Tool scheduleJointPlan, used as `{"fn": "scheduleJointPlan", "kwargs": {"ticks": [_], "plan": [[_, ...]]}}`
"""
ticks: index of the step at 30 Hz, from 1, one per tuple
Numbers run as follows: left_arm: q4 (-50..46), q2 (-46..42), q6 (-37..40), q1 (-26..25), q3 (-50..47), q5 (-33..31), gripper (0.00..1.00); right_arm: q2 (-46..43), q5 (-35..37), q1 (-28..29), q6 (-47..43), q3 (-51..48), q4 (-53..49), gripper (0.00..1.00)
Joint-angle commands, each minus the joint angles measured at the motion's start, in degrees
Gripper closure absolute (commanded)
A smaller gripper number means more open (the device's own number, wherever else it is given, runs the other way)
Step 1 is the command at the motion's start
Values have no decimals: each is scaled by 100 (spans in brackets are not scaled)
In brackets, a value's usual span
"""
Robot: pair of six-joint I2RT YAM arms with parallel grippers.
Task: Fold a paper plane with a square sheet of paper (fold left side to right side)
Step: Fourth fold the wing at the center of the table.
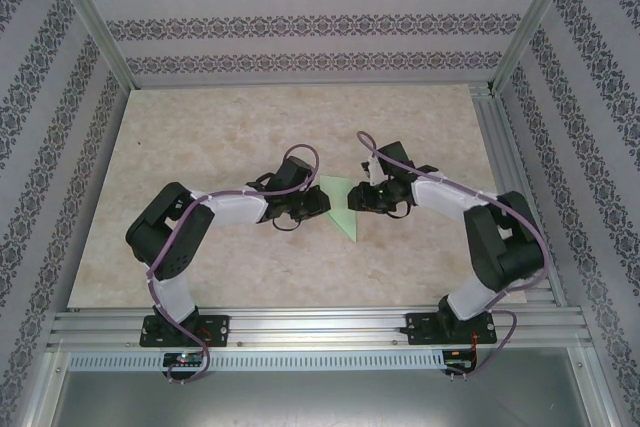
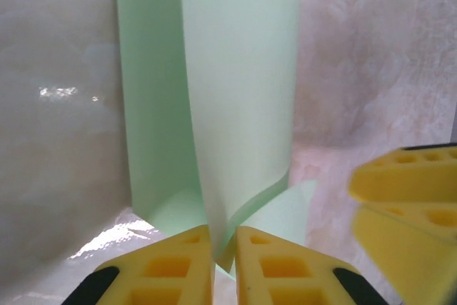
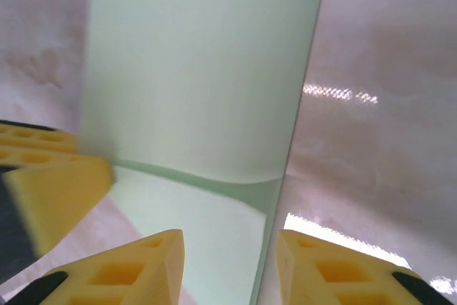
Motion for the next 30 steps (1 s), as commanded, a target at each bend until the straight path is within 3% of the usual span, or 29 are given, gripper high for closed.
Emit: {"fn": "scheduleJointPlan", "kwargs": {"ticks": [1, 8, 14, 19, 30], "plan": [[-251, -235, 52, -72, 230, -51, 87, -572, 655, 141, -210, -237, -82, 59], [-502, -263, 8, -79, 428, -2, 90, -1119, 1929, 1256, -111, -815, 292, 56], [-591, -254, -39, -81, 525, 83, 91, -935, 3197, 2155, -148, -963, 551, 54], [-658, -247, -54, -81, 576, 109, 91, -714, 3601, 2441, -218, -890, 548, 54], [-685, -232, -70, -81, 645, 161, 91, -268, 3719, 2553, -184, -852, 572, 59]]}}
